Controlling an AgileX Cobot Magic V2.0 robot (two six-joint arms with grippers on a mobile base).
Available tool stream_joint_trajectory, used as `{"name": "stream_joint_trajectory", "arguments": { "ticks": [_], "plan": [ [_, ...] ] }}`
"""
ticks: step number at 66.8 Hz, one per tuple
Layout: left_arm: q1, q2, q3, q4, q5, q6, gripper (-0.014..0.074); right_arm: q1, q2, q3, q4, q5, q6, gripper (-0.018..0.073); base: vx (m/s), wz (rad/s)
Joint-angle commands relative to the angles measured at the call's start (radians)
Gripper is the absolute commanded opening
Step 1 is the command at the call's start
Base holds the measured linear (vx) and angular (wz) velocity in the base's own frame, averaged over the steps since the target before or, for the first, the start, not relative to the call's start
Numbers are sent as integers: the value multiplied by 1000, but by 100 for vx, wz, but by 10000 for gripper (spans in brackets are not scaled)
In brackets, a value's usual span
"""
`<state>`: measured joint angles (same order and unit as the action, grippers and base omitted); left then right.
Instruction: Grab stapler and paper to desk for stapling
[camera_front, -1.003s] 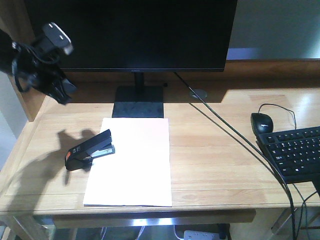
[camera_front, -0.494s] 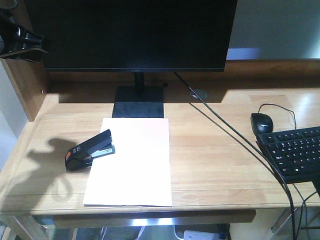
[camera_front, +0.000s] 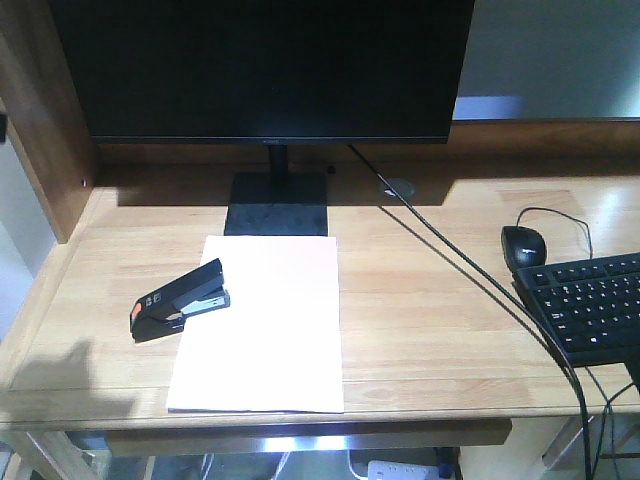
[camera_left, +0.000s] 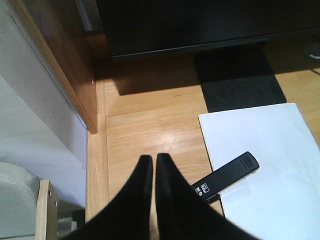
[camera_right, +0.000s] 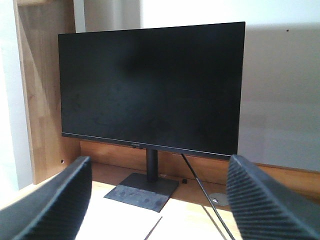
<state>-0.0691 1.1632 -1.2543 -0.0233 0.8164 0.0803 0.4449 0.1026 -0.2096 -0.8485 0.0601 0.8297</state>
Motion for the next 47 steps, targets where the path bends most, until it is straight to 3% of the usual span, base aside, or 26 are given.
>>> {"name": "stream_joint_trajectory", "arguments": {
  "ticks": [1,25,39,47],
  "plan": [
    [-2,-150,114,-2,-147,3,-7,-5,10,-26,-14,-51,-3,529,0,0],
    [-2,-672,649,-3,-366,62,-7,-5,10,-26,-14,-49,-3,529,0,0],
    [-2,-920,855,-4,-361,56,-7,-5,10,-26,-14,-50,-3,529,0,0],
    [-2,-1016,905,1,-418,52,-7,-5,10,-26,-14,-50,-3,529,0,0]
  ]
}}
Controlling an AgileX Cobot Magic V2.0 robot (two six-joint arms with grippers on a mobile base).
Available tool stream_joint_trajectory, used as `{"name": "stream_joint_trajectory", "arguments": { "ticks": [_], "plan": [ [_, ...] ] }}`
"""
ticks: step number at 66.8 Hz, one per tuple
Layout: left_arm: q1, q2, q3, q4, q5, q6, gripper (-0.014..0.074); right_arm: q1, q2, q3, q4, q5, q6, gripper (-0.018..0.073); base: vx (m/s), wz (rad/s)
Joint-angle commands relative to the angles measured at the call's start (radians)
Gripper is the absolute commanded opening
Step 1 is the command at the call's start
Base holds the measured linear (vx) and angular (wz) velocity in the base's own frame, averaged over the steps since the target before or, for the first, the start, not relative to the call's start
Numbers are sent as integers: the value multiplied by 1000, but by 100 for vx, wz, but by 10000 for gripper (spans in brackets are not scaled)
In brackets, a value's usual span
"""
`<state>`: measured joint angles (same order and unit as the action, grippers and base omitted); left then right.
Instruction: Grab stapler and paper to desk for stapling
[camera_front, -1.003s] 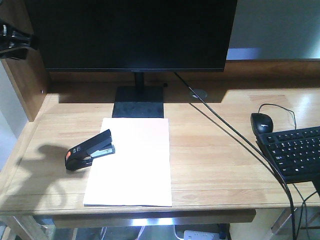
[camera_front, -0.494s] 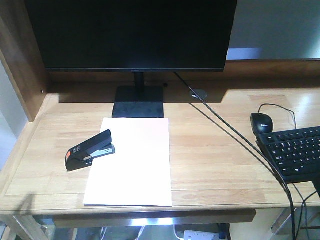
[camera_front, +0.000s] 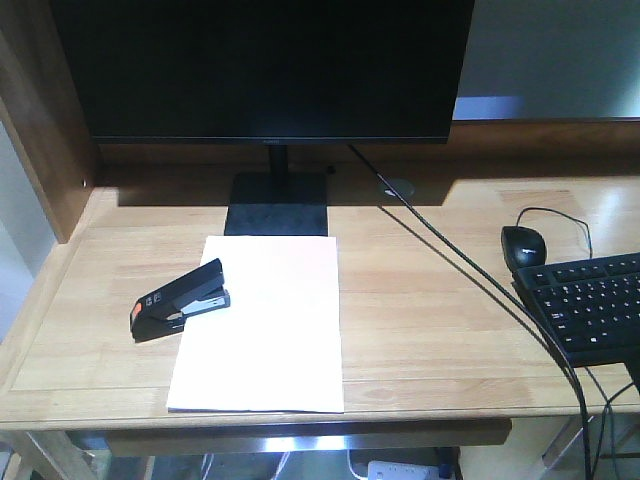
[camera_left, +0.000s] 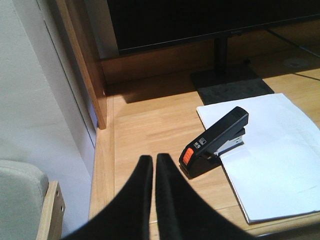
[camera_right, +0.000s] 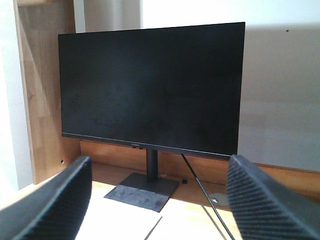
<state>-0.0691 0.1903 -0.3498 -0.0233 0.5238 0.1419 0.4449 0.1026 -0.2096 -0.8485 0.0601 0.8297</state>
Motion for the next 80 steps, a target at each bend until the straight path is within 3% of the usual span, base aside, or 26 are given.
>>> {"name": "stream_joint_trajectory", "arguments": {
  "ticks": [1,60,70,80],
  "plan": [
    [-1,-49,4,0,-129,-10,-7,-5,10,-26,-14,-50,-3,529,0,0],
    [-1,-69,5,0,-119,-10,-7,-5,10,-26,-30,-42,-1,508,0,0],
    [-1,-69,5,0,-119,-10,-7,-5,10,-26,-30,3,13,340,0,0],
    [-1,-69,5,0,-119,-10,-7,-5,10,-26,-29,-12,12,12,0,0]
  ]
}}
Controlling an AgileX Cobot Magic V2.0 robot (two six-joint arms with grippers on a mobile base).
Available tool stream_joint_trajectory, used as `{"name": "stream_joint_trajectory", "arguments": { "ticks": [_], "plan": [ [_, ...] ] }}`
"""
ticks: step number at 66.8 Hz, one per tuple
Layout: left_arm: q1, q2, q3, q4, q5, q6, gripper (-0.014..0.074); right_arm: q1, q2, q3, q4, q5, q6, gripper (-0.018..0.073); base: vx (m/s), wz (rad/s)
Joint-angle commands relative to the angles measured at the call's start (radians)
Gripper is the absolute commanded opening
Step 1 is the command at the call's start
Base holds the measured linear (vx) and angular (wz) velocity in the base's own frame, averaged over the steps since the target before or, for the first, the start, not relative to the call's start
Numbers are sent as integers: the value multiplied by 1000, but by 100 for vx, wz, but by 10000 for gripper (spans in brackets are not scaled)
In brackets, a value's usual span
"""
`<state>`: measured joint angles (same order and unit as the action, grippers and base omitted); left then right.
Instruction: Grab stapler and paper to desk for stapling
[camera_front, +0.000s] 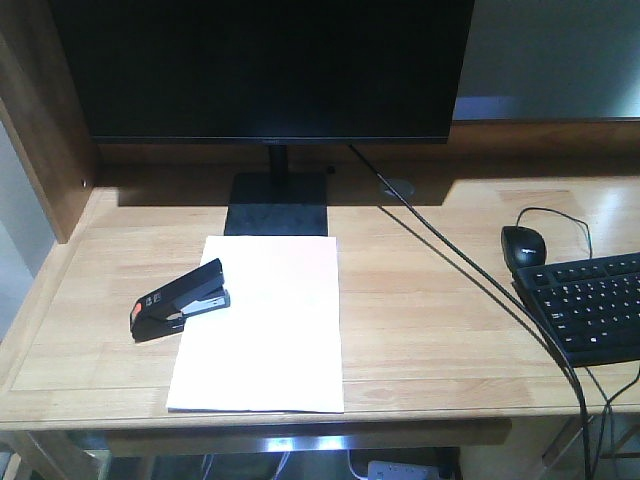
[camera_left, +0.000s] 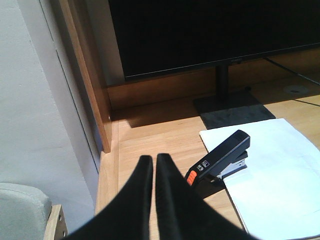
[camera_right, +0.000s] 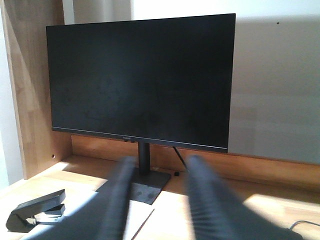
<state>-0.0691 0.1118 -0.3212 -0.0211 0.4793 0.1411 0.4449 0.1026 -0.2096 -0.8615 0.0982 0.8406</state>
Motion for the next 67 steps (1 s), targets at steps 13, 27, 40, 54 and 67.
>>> {"name": "stream_joint_trajectory", "arguments": {
  "ticks": [13,27,40,54,67],
  "plan": [
    [-1,10,-24,-3,-75,-9,-7,-5,10,-26,-24,-32,2,-11,0,0],
    [-1,10,-24,-3,-75,-9,-7,-5,10,-26,-24,-36,2,-11,0,0],
    [-1,10,-24,-3,-75,-9,-7,-5,10,-26,-24,-36,2,-11,0,0],
    [-1,-2,-18,-3,-79,-9,-7,-5,10,-26,-24,-36,2,-11,0,0],
    [0,-85,112,-3,-197,-14,-7,-5,10,-26,-24,-36,2,-11,0,0]
  ]
}}
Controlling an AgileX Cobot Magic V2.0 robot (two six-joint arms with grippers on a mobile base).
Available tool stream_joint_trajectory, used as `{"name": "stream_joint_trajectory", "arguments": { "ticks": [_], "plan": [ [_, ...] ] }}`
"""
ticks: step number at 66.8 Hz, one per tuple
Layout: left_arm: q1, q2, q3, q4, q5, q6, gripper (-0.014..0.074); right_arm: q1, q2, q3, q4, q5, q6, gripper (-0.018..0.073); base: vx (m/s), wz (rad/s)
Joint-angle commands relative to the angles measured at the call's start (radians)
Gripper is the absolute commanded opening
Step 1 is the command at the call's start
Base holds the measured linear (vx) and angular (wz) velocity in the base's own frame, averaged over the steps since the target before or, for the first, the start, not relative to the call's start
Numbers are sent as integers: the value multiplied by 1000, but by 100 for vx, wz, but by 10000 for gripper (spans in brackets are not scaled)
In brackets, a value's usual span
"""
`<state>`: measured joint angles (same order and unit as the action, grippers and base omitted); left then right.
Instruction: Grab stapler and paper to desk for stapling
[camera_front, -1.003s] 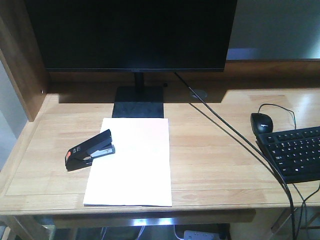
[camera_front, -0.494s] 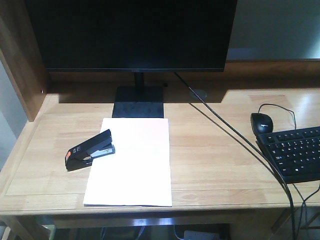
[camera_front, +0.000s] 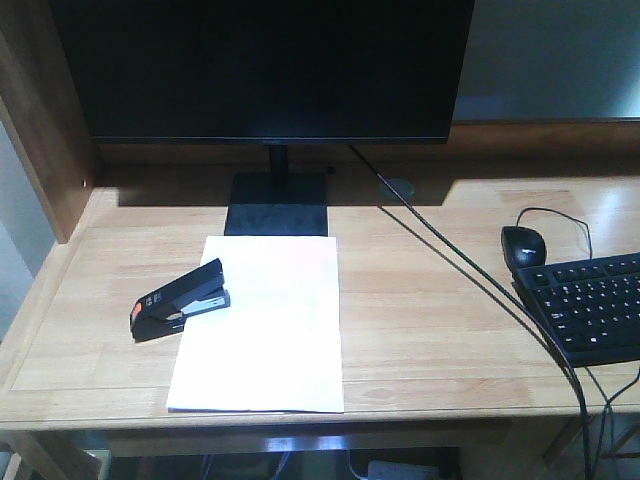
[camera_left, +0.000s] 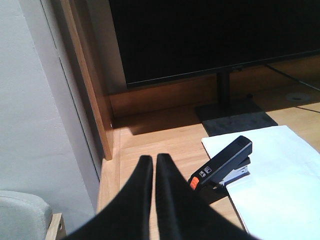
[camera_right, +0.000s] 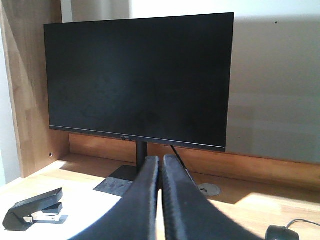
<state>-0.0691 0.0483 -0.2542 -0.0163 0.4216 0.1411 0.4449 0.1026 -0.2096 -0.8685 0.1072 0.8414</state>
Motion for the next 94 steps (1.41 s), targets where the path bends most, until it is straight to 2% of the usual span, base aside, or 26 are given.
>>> {"name": "stream_joint_trajectory", "arguments": {
  "ticks": [1,11,20,94],
  "plan": [
    [0,-29,60,-8,-153,-22,-7,-5,10,-26,-17,-45,1,-11,0,0],
    [1,-78,230,28,-338,-90,-7,-5,10,-26,-17,-45,1,-11,0,0],
    [1,-76,310,48,-432,-155,-7,-5,10,-26,-17,-45,1,-11,0,0],
    [1,-76,309,46,-410,-166,-7,-5,10,-26,-17,-45,1,-11,0,0]
  ]
}}
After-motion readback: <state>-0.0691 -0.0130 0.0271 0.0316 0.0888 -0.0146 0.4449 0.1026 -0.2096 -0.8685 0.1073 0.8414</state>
